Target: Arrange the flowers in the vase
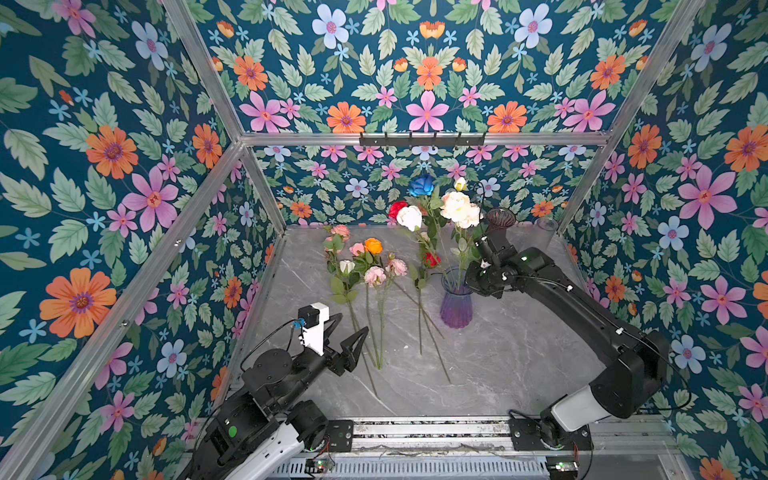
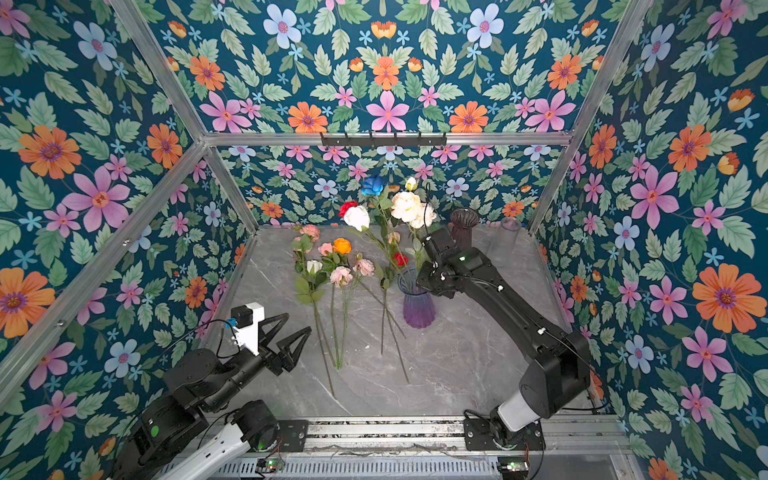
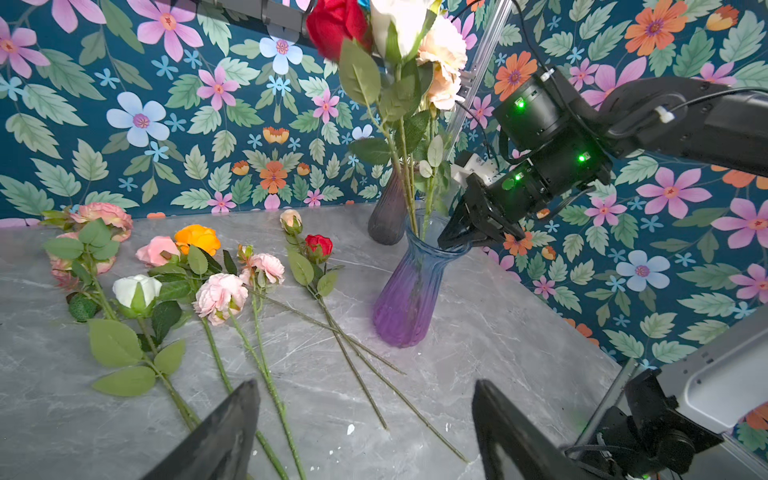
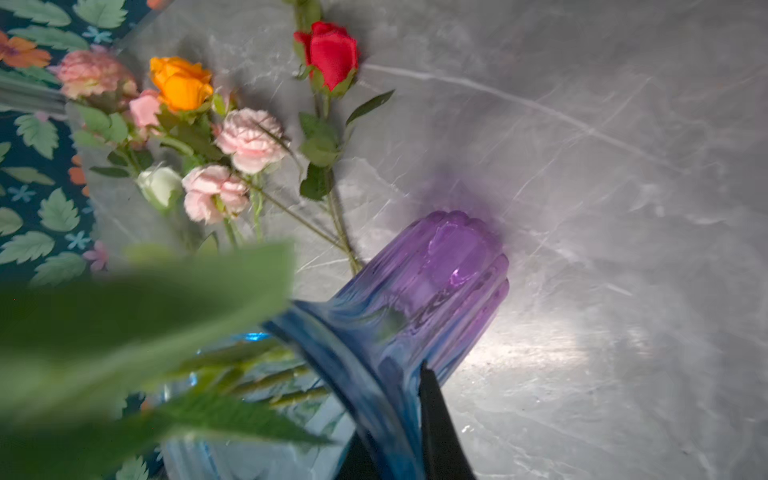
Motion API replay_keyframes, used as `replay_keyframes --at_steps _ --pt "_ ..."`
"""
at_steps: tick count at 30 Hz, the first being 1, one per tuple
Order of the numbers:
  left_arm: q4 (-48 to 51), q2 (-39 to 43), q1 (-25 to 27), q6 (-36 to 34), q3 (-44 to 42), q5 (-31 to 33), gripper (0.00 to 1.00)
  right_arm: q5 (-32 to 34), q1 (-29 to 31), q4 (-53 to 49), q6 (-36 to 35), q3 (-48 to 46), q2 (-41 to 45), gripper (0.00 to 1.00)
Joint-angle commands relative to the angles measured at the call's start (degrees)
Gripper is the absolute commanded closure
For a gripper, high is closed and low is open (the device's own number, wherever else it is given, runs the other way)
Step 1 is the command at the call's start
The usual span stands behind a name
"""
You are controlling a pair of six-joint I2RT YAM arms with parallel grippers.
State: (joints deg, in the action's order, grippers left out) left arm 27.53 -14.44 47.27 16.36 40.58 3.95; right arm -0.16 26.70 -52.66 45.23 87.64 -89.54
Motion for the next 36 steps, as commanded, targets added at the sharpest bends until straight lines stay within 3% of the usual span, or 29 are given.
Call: replay_keyframes --at_steps 1,7,12,21,25,31,36 --pt "1.3 0.29 0.03 0.82 1.26 -0.56 0.18 0.89 -3.09 0.25 -3.72 7.16 -2.26 1.0" --pt "2.53 3.38 0.02 0.8 1.9 -2.12 0.21 -6.25 -7.96 3.48 -4.54 21.24 -13.84 1.0" --pt "1.35 7.74 0.02 0.69 -0.34 -2.0 0.23 -4.21 -7.98 3.14 -5.97 34.6 -25.29 1.0" --pt "0.77 8.28 0.02 0.22 -1.17 -3.33 0.27 0.12 -7.93 -1.11 -7.68 58.78 -43.02 1.0" --pt "0.77 8.37 0.02 0.16 -1.29 -2.98 0.28 -0.94 -8.02 -0.35 -7.32 62.99 -47.13 1.0" --pt "0.84 7.92 -0.05 0.07 -1.37 -2.54 0.28 -8.71 -7.76 5.76 -1.73 60.11 -48.93 1.0" --pt "0.86 7.27 -0.05 -0.18 -1.4 -2.45 0.28 -10.4 -6.54 5.74 -0.07 63.68 -51.53 1.0"
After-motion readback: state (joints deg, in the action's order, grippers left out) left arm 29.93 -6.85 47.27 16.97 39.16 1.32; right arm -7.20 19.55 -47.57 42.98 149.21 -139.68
